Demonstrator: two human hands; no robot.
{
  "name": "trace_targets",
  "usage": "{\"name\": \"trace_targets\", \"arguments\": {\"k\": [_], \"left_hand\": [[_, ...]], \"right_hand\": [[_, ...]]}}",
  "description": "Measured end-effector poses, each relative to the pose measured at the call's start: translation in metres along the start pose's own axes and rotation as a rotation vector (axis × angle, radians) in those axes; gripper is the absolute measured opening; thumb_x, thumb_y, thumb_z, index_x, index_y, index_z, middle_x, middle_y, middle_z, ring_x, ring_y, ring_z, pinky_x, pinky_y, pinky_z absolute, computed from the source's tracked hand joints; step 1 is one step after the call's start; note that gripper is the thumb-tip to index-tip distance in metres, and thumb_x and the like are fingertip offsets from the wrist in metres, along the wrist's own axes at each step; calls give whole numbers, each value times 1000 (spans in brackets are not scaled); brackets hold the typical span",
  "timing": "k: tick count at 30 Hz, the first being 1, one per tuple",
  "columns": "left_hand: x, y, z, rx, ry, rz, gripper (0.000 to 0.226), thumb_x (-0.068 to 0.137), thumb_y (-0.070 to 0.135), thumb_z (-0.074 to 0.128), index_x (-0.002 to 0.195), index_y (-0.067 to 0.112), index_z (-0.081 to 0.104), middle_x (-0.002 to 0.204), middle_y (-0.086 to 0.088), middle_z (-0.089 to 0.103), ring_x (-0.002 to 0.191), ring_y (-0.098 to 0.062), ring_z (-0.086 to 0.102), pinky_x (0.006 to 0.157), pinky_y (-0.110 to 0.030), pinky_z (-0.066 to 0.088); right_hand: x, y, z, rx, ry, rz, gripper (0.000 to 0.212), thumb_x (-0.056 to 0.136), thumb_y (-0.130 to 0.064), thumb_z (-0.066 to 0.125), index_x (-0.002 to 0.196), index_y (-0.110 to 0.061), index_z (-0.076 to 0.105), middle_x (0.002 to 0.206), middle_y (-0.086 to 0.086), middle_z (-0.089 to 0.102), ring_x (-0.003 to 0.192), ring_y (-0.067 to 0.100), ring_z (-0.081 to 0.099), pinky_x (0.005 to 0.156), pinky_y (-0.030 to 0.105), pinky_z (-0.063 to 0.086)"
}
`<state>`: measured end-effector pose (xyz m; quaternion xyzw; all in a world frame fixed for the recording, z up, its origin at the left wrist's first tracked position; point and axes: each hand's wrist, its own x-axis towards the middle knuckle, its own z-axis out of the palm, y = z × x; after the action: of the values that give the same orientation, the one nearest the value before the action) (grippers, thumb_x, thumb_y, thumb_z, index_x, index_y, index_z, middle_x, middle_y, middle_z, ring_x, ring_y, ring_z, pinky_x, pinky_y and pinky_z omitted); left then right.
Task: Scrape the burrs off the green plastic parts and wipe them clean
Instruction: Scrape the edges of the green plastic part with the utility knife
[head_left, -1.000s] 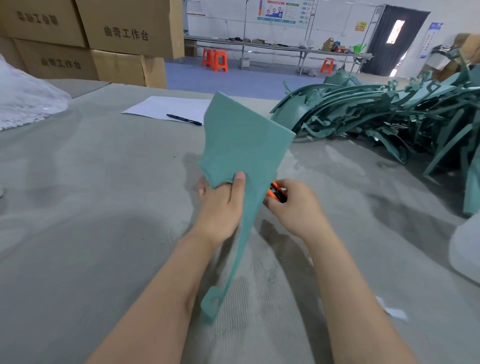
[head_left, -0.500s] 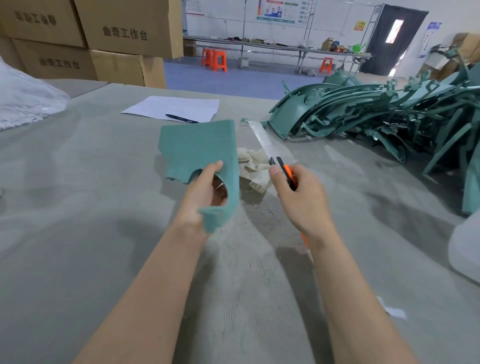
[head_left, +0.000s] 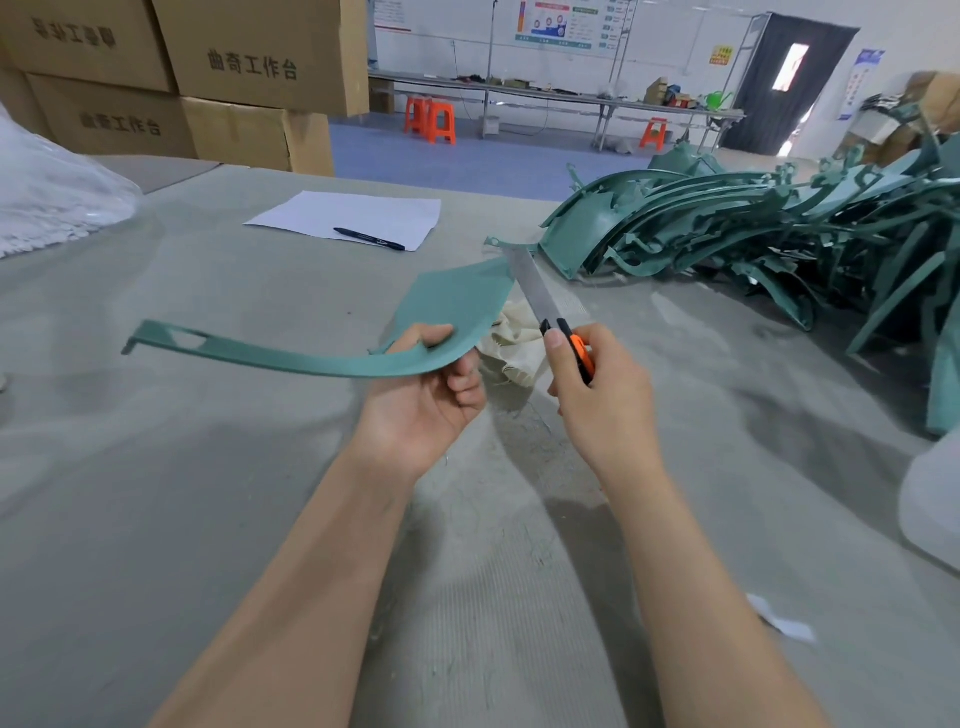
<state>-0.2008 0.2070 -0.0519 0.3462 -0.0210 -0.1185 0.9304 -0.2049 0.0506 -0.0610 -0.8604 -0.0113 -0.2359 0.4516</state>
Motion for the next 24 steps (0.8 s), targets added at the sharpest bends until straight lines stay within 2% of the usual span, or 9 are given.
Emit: {"name": "trace_targets", "arguments": {"k": [4, 8, 15, 19, 22, 24], "left_hand": [[1, 1, -1, -73, 1, -13, 8, 71, 17, 53, 64, 14, 51, 51, 2, 40, 41, -8, 35, 43, -17, 31], [1, 2, -1, -122, -20, -8, 22, 72, 17, 51, 52, 12, 58, 51, 2, 43, 41, -8, 36, 43, -17, 32], [-1, 4, 0, -125, -63, -32, 26, 73, 19, 46, 49, 14, 54, 46, 3, 39, 38, -7, 35, 42, -17, 31], [-1, 5, 0, -142, -51, -41, 25, 73, 19, 46, 48, 15, 47, 45, 3, 38, 37, -7, 34, 40, -17, 30], [-1, 4, 1, -129, -69, -44, 27, 73, 19, 47, 47, 15, 49, 45, 4, 39, 38, -7, 34, 41, -17, 30], [-2, 4, 2, -132, -88, -49, 28, 75, 20, 47, 47, 15, 51, 46, 4, 39, 39, -7, 35, 41, -17, 31]], "right_hand": [[-3, -4, 4, 27, -10, -17, 26, 96, -49, 48, 86, -26, 55, 67, 2, 63, 67, 25, 63, 66, 48, 53], [-6, -8, 7, 81, 9, -25, 30, 95, -47, 52, 77, -23, 52, 63, 7, 60, 62, 28, 60, 61, 46, 52], [-3, -9, 2, 169, -5, 43, 32, 95, -47, 52, 78, -20, 56, 68, 14, 62, 63, 33, 59, 64, 48, 53], [-2, -8, 0, 340, -29, 109, 38, 96, -45, 52, 77, -13, 56, 57, 4, 53, 48, 12, 51, 49, 31, 45], [-4, -10, 4, 328, -81, 102, 47, 95, -47, 52, 80, -2, 52, 58, 6, 52, 48, 15, 50, 52, 35, 44], [-7, -13, 7, 301, -114, 77, 48, 95, -47, 53, 81, -1, 53, 58, 7, 52, 50, 16, 51, 54, 39, 45]]}}
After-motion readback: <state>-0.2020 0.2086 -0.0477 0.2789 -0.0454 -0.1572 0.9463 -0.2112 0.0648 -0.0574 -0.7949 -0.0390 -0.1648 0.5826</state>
